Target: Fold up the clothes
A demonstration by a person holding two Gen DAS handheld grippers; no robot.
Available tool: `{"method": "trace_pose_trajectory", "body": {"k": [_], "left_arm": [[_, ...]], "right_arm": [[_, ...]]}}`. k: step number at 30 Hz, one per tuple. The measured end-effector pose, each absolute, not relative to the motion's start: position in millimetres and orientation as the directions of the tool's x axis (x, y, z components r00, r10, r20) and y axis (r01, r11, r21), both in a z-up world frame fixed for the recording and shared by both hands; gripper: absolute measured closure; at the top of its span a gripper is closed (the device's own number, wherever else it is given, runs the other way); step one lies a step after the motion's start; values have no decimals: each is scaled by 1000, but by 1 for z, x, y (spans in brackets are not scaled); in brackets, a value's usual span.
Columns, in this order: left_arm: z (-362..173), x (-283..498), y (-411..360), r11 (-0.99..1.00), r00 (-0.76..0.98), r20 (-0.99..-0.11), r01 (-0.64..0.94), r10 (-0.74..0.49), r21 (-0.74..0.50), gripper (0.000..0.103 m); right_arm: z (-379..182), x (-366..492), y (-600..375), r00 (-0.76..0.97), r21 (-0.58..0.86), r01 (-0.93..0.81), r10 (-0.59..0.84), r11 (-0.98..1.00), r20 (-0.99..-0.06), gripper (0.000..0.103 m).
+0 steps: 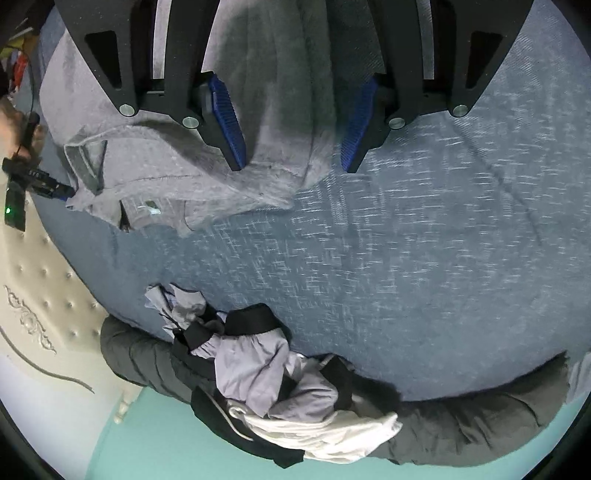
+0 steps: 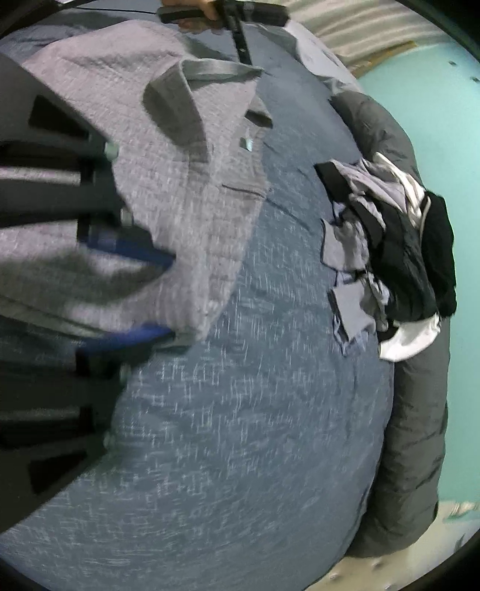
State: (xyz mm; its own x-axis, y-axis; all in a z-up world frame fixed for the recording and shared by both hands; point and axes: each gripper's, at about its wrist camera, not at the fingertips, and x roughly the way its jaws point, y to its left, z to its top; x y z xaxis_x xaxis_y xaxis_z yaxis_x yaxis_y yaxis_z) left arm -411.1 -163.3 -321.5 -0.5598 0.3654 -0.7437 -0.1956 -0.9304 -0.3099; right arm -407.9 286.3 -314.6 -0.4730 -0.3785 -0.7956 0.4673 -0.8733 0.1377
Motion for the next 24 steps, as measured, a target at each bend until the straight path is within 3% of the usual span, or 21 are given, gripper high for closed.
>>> {"method": "trace_pose_trajectory", "body": {"k": [2,4,5,15,24], "left_arm": [[-325,-415,-161,-923,-555,-739,-201,382,-327,49],[-327,-417,-160,-920,-545,-742,-205,391,-334,83],[-326,-417,-160,-923,-546,-745,-205,383,-325,92],[-299,-407,-187,-925,-613,-704,-127,358,-359,94],[-309,-429,-202,-909,-615,-705,-42,351,-416,98]], "right_arm": [[-315,-408,286,-484,132,463,-375,-877,-791,94],[-313,-408,288,-500,130,452,-371,-882,-783,97],[-311,-407,290,-510,135,447,-376,-884,-774,98],[-280,-413,328,-569,209,345,-381,-915,-729,99],[-298,-445,318,-548,178,290,-315,-940,-775,99]]}}
